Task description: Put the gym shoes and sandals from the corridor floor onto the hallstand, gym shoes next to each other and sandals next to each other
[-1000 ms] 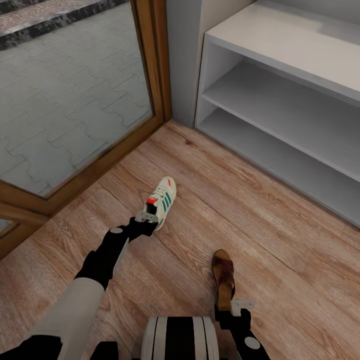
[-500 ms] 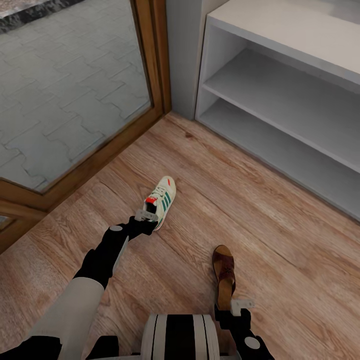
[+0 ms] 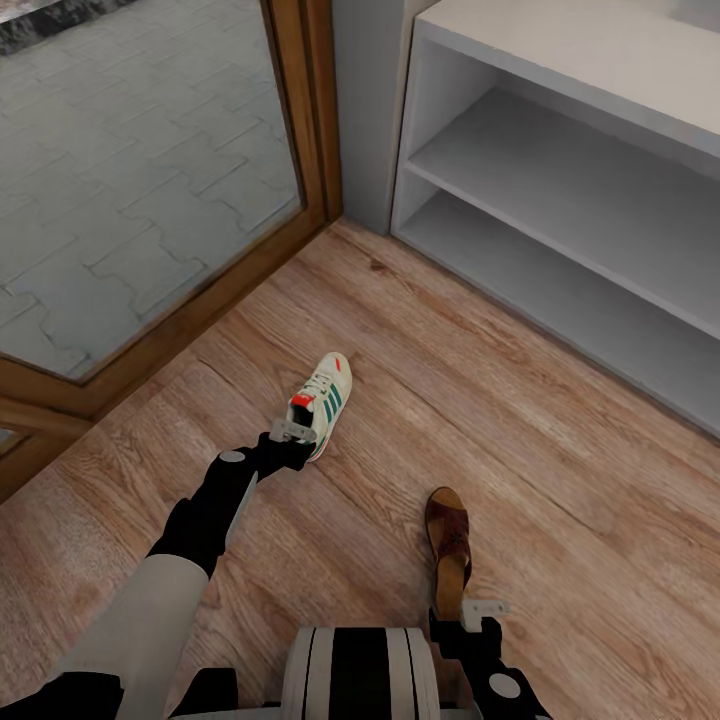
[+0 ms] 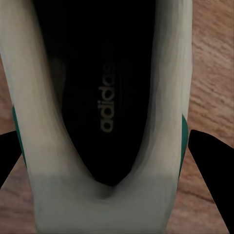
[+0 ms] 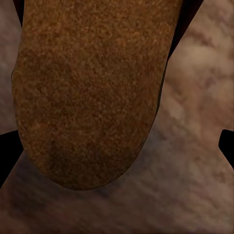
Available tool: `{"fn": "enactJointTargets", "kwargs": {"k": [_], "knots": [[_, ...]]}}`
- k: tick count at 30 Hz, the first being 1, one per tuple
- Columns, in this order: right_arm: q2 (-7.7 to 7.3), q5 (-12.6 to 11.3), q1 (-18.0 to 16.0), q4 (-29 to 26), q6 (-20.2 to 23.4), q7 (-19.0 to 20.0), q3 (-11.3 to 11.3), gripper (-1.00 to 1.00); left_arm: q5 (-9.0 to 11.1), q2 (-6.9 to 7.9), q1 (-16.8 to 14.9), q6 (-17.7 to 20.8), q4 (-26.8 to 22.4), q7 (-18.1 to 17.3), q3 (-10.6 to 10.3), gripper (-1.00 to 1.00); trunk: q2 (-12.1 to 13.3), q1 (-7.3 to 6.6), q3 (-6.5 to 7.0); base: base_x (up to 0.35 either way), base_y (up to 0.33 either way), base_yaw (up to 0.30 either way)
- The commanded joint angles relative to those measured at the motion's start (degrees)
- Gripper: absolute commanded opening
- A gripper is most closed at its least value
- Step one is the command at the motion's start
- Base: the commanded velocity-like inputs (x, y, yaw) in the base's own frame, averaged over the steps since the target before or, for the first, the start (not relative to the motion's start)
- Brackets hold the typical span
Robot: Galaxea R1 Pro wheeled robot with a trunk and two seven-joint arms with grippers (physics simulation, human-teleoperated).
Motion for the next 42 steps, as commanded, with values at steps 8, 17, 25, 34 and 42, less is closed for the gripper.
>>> {"fn": "enactJointTargets", "kwargs": {"k": [8, 17, 25, 34, 42], "knots": [[-0.01, 0.41, -0.01, -0.01, 0.07, -0.38, 0.13, 1.00, -0.58, -0.03, 0.11, -0.04, -0.03, -0.37, -0.27, -1.00, -0.01, -0.01, -0.03, 0.032, 0.000, 0.000], [-0.01, 0.41, -0.01, -0.01, 0.08, -0.38, 0.13, 1.00, -0.58, 0.00, 0.15, -0.08, -0.01, -0.37, -0.29, -1.00, -0.01, -0.01, -0.03, 0.028, 0.000, 0.000], [-0.01, 0.41, -0.01, -0.01, 0.12, -0.38, 0.13, 1.00, -0.58, 0.00, 0.15, -0.08, -0.01, -0.37, -0.29, -1.00, -0.01, -0.01, -0.03, 0.002, 0.000, 0.000], [-0.03, 0.41, -0.01, -0.01, 0.11, -0.38, 0.13, -1.00, -0.52, -0.02, 0.15, -0.08, 0.05, -0.37, -0.29, -1.00, -0.01, -0.01, -0.03, 0.000, 0.000, 0.000], [-0.05, 0.41, -0.01, -0.01, 0.11, -0.38, 0.13, -1.00, -0.50, -0.04, 0.15, -0.08, 0.08, -0.37, -0.29, -1.00, -0.01, -0.01, -0.03, 0.000, 0.000, 0.000]]}}
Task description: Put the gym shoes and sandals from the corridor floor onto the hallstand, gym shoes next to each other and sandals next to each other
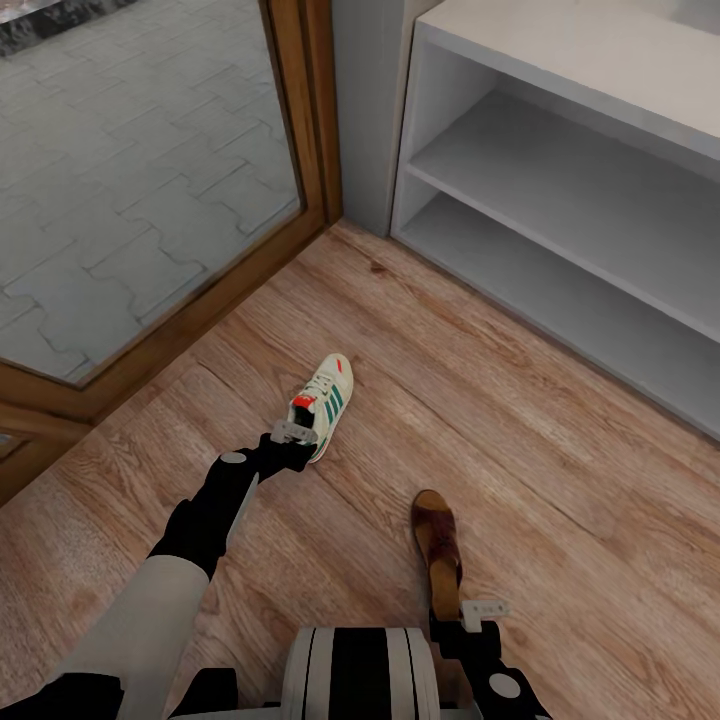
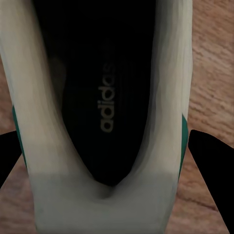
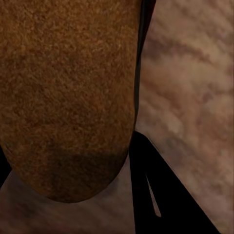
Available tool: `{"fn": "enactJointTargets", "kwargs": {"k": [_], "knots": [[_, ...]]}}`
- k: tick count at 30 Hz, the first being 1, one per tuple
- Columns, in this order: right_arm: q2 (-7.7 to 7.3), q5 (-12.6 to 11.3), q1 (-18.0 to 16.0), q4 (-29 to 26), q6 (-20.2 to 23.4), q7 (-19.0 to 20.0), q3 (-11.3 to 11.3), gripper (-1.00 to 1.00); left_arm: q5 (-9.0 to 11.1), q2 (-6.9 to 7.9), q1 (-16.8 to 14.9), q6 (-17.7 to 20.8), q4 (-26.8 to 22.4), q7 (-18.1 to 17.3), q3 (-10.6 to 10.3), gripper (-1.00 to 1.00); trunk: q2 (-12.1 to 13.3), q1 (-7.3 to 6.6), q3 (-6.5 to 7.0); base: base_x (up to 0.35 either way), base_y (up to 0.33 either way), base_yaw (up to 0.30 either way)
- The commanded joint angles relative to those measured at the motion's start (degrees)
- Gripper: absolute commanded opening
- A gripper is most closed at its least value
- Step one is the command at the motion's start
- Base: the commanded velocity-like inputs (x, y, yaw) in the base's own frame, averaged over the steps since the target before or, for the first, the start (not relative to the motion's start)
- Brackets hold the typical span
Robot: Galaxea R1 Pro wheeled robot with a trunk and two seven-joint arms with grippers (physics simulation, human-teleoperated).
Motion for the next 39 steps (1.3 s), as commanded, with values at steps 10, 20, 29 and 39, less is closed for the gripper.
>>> {"fn": "enactJointTargets", "kwargs": {"k": [10, 20, 29, 39], "knots": [[-0.04, 0.11, -0.01, 0.00, 0.04, -0.36, 0.10, -1.00, -0.57, -0.02, -0.01, 0.19, -0.04, -0.37, 0.08, -1.00, -0.01, -0.01, -0.03, 0.000, 0.000, 0.000], [0.01, 0.11, -0.01, 0.00, 0.04, -0.36, 0.10, -1.00, -0.57, 0.02, -0.01, 0.19, -0.01, -0.37, 0.08, -1.00, -0.01, -0.01, -0.03, 0.000, 0.000, 0.000], [-0.04, 0.11, -0.01, 0.00, 0.04, -0.36, 0.10, -1.00, -0.65, 0.02, 0.27, 0.19, -0.08, -0.37, 0.08, -1.00, -0.01, -0.01, -0.03, 0.000, 0.000, 0.000], [0.00, 0.11, -0.01, 0.00, 0.04, -0.36, 0.10, -1.00, -0.66, 0.03, 0.61, 0.18, -0.11, -0.37, 0.08, -1.00, 0.03, -0.08, 0.64, 0.000, 0.000, 0.000]]}}
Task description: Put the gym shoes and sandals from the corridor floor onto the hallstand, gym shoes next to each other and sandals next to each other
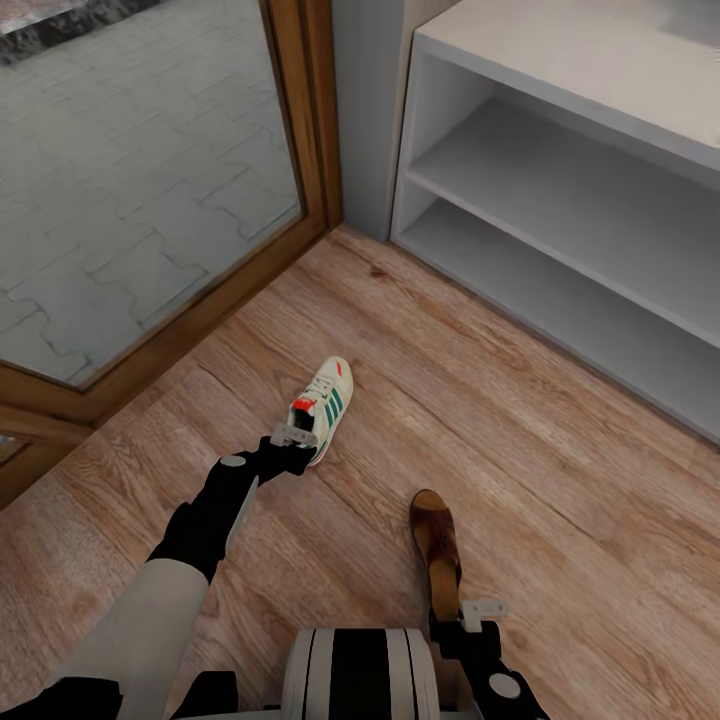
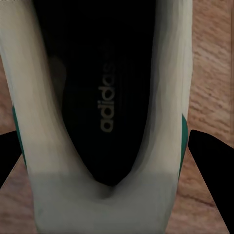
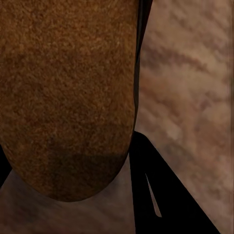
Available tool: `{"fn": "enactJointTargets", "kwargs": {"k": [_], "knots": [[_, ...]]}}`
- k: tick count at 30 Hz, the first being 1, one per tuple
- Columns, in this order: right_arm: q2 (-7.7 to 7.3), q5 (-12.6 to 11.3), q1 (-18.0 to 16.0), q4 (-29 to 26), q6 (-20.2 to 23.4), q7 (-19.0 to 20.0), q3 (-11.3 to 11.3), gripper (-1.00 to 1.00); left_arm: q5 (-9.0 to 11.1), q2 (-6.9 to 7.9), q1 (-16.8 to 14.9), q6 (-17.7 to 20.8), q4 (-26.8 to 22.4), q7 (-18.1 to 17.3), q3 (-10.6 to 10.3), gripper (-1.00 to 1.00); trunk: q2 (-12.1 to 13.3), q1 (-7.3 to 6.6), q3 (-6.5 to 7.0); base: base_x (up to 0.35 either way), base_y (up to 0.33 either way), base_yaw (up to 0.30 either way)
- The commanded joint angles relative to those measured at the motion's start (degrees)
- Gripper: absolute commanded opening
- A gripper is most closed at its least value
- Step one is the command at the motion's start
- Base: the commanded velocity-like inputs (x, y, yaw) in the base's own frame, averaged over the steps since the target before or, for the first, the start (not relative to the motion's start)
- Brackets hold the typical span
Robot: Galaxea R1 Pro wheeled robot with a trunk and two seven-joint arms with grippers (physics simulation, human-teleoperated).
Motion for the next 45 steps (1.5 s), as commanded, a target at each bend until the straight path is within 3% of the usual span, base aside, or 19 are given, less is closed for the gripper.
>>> {"fn": "enactJointTargets", "kwargs": {"k": [1, 11, 26, 35, 36, 37, 40, 45], "knots": [[-0.01, 0.21, -0.01, 0.00, 0.04, -0.49, 0.14, -1.00, -0.63, 0.00, 0.01, 0.18, -0.10, -0.37, 0.08, -1.00, 0.01, -0.03, 0.20, 0.000, 0.000, 0.000], [-0.13, 0.22, -0.01, 0.05, -0.18, -0.47, 0.23, -1.00, -0.67, 0.27, 0.32, 0.23, -0.08, -0.34, 0.10, -1.00, 0.14, -0.29, 2.41, 0.000, 0.000, 0.000], [-0.26, 0.29, -0.01, 0.04, -0.75, -0.46, 0.22, -1.00, -0.92, 1.19, 3.91, -0.31, -0.10, 0.07, 0.80, -1.00, 0.34, -0.67, 5.74, 0.000, 0.000, 0.000], [-0.26, 0.37, -0.01, -0.07, -0.83, -0.49, 0.16, -1.00, -0.71, 3.63, 7.68, -0.76, 0.21, 0.31, 1.15, -1.00, 0.46, -0.91, 7.73, 0.000, 0.000, 0.000], [-0.26, 0.39, -0.01, -0.06, -0.83, -0.49, 0.15, -1.00, -0.68, 3.86, 8.43, -1.33, 0.30, 0.32, 1.86, -1.00, 0.47, -0.93, 7.95, 0.000, 0.000, 0.000], [-0.38, 0.50, 0.00, 0.01, -0.77, -0.56, 0.07, -1.00, -0.88, 4.36, 11.96, -6.65, 0.78, 0.15, 8.05, -1.00, 0.49, -0.96, 8.19, 0.000, 0.000, 0.000], [-0.50, 0.58, 0.03, -0.01, -0.71, -0.57, 0.06, -1.00, -0.99, 4.85, 14.21, -8.17, 0.86, 0.15, 10.27, -1.00, 0.53, -1.04, 9.01, 0.000, 0.000, 0.000], [-0.80, 0.75, 0.01, 0.00, -0.67, -0.57, 0.05, -1.00, -0.96, 5.91, 17.25, -11.29, 0.89, 0.46, 11.69, -1.00, 0.59, -1.16, 10.50, 0.000, 0.000, 0.000]]}}
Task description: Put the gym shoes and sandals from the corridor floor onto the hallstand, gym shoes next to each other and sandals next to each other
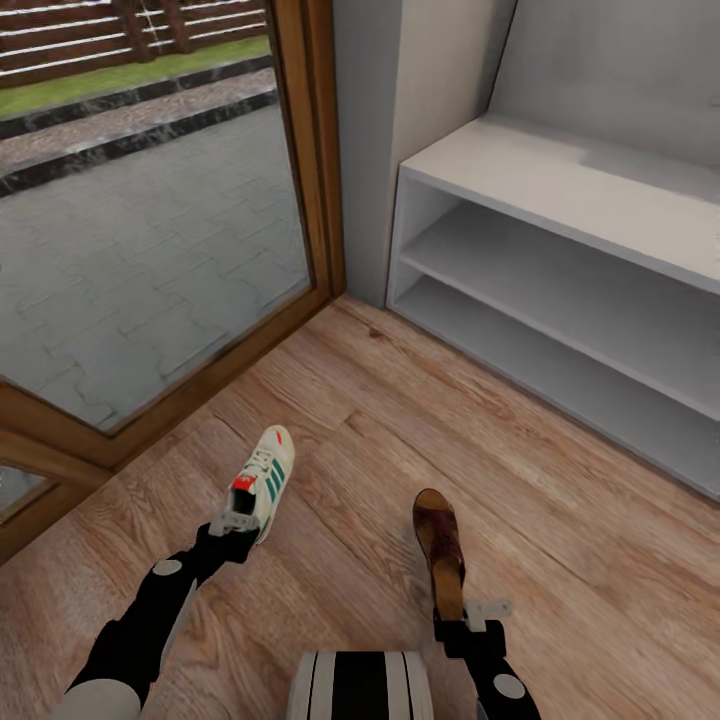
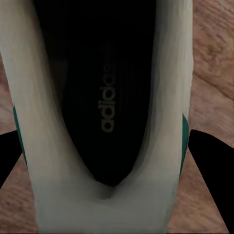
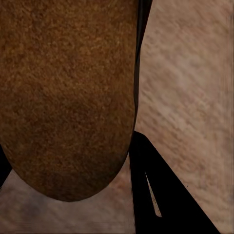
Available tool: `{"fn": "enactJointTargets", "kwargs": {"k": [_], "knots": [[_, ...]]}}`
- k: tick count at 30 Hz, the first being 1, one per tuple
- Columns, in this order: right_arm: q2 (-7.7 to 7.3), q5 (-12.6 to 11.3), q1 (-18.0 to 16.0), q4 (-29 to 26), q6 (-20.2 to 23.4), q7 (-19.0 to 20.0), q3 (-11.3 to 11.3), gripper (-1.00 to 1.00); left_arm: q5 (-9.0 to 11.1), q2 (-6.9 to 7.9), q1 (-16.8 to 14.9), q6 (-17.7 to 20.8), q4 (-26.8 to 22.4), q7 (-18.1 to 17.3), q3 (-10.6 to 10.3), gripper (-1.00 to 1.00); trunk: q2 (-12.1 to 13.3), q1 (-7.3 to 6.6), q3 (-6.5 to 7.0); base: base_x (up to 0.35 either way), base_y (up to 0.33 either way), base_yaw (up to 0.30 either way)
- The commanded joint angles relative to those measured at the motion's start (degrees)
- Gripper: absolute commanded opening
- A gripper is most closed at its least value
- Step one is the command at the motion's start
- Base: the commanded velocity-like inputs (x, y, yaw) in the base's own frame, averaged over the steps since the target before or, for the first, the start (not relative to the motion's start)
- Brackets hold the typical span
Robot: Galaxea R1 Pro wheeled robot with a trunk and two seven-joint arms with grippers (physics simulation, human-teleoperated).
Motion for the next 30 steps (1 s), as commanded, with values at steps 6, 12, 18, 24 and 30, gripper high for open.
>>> {"fn": "enactJointTargets", "kwargs": {"k": [6, 12, 18, 24, 30], "knots": [[-1.25, 0.46, 0.04, 0.25, -0.08, -1.61, 0.27, -1.00, -0.18, 0.61, 4.22, -4.18, -0.06, 1.20, 2.93, -1.00, 0.07, -0.16, 1.82, 0.000, 0.000, -0.001], [-3.86, 0.43, 0.11, 1.25, -0.64, -2.43, 0.37, -1.00, -0.22, 0.61, 7.79, -8.93, 0.01, 3.00, 4.55, -1.00, 0.15, -0.32, 3.68, 0.000, 0.000, -0.035], [-6.13, 0.37, 0.17, 5.52, -5.74, -2.51, 0.38, -1.00, -0.08, 0.30, 10.25, -13.92, 2.32, 6.42, 4.87, -1.00, 0.23, -0.47, 5.54, 0.000, 0.000, -0.056], [-7.35, 0.32, 0.23, 13.16, -14.28, -2.46, 0.31, -1.00, 0.13, 0.21, 10.86, -19.30, 8.48, 10.28, 4.99, -1.00, 0.31, -0.62, 7.39, 0.000, 0.000, -0.054], [-8.21, 0.17, 0.24, 21.78, -22.38, -2.34, 0.33, -1.00, 0.36, 0.39, 11.12, -24.51, 17.75, 16.77, 5.08, -1.00, 0.39, -0.78, 9.25, 0.000, 0.000, -0.055]]}}
